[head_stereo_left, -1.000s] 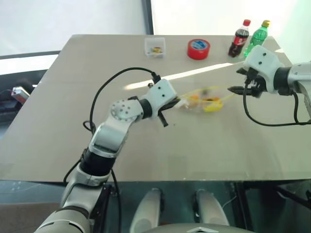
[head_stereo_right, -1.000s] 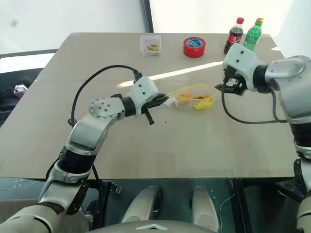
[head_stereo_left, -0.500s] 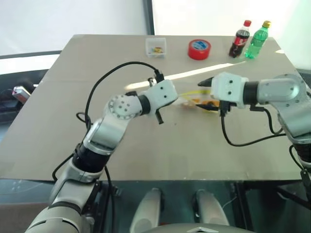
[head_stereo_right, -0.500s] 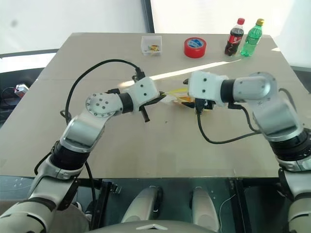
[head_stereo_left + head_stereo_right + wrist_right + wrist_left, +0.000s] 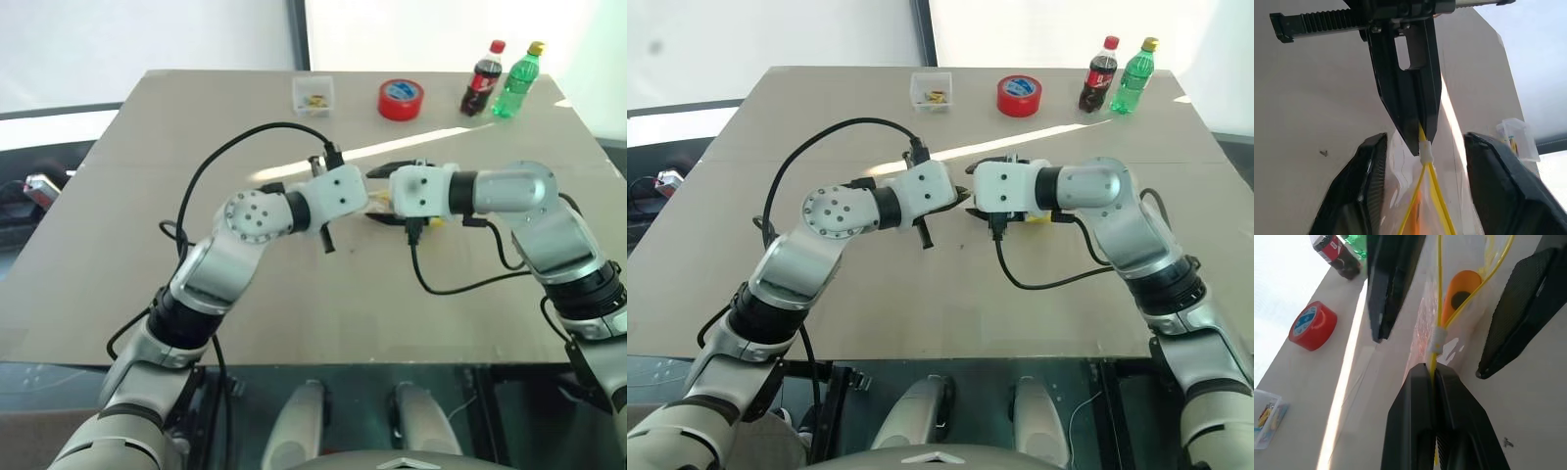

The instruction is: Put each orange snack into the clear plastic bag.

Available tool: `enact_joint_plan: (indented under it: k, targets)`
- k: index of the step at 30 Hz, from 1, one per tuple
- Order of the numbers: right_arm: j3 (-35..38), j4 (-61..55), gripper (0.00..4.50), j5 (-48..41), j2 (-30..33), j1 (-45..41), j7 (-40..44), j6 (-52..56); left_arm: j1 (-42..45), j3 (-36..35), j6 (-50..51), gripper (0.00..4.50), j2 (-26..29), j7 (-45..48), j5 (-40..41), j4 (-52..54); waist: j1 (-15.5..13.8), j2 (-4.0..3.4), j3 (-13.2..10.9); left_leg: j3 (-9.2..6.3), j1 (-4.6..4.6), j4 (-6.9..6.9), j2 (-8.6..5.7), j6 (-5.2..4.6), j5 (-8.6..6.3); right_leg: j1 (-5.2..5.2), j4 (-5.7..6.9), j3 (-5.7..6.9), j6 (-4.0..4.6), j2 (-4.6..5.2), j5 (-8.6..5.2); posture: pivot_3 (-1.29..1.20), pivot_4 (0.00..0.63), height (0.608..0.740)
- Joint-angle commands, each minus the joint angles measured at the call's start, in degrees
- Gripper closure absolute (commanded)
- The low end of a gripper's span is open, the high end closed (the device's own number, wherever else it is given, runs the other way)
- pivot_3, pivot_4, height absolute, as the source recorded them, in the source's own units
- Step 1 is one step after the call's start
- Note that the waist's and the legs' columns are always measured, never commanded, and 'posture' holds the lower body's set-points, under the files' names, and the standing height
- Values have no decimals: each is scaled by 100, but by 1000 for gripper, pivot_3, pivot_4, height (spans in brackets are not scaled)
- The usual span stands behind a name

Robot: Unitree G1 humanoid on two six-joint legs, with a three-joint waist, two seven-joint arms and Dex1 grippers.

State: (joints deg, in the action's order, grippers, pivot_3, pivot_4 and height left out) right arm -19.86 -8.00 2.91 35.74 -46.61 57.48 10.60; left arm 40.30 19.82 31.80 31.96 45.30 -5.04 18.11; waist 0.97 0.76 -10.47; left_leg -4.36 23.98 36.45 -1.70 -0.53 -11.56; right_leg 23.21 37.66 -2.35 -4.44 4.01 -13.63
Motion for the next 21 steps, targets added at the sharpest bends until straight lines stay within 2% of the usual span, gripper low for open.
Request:
enact_joint_plan:
  k: [1,21]
  targets:
    - [141,-108,3469,0,-1,-114,37,-123,10,-31,-189,4500,5,-57,-99,192,0,0,0,0,0,0,0,0,0,0,0,0,0,0,0,0,150,740]
    - [215,-53,3469,144,209,-121,199,-183,-16,-75,-429,4500,-25,-73,-244,-7,7,0,0,0,0,0,0,0,0,0,1,0,0,0,0,0,150,740]
